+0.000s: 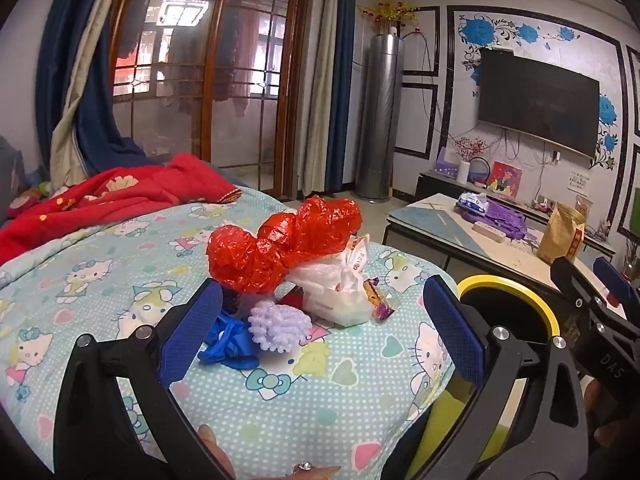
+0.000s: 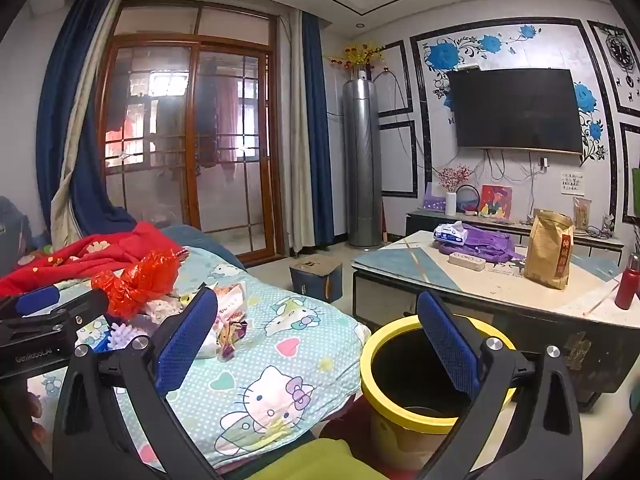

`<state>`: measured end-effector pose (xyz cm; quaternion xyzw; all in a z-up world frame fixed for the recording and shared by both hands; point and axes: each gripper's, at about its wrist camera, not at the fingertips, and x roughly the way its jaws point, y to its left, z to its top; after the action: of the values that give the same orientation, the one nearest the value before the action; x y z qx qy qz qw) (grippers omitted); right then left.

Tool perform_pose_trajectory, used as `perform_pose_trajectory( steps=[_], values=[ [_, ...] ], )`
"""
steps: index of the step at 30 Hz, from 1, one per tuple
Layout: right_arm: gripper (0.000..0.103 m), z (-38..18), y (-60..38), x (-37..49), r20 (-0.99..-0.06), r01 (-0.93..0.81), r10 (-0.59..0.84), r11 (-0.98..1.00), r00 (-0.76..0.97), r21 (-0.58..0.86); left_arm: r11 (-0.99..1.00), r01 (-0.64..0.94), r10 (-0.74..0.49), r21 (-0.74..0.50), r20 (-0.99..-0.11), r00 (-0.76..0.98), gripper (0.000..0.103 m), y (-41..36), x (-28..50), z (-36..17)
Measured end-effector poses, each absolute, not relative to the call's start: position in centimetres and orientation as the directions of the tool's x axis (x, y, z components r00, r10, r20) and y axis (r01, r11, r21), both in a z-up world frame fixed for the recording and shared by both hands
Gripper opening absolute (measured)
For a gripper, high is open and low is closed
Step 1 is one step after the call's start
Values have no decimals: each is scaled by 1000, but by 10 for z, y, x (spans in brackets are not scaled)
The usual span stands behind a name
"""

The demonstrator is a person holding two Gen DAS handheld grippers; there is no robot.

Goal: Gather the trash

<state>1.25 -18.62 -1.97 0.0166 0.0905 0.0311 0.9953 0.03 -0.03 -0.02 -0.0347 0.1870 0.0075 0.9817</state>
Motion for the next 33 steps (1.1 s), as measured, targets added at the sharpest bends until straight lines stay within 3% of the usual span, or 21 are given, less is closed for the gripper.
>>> perform_pose_trajectory(
  steps=[33],
  values=[
    [97, -19, -187, 12, -199, -56, 65, 997, 978, 50, 998, -6, -17, -65, -342, 940, 92, -2, -7, 10]
  ],
)
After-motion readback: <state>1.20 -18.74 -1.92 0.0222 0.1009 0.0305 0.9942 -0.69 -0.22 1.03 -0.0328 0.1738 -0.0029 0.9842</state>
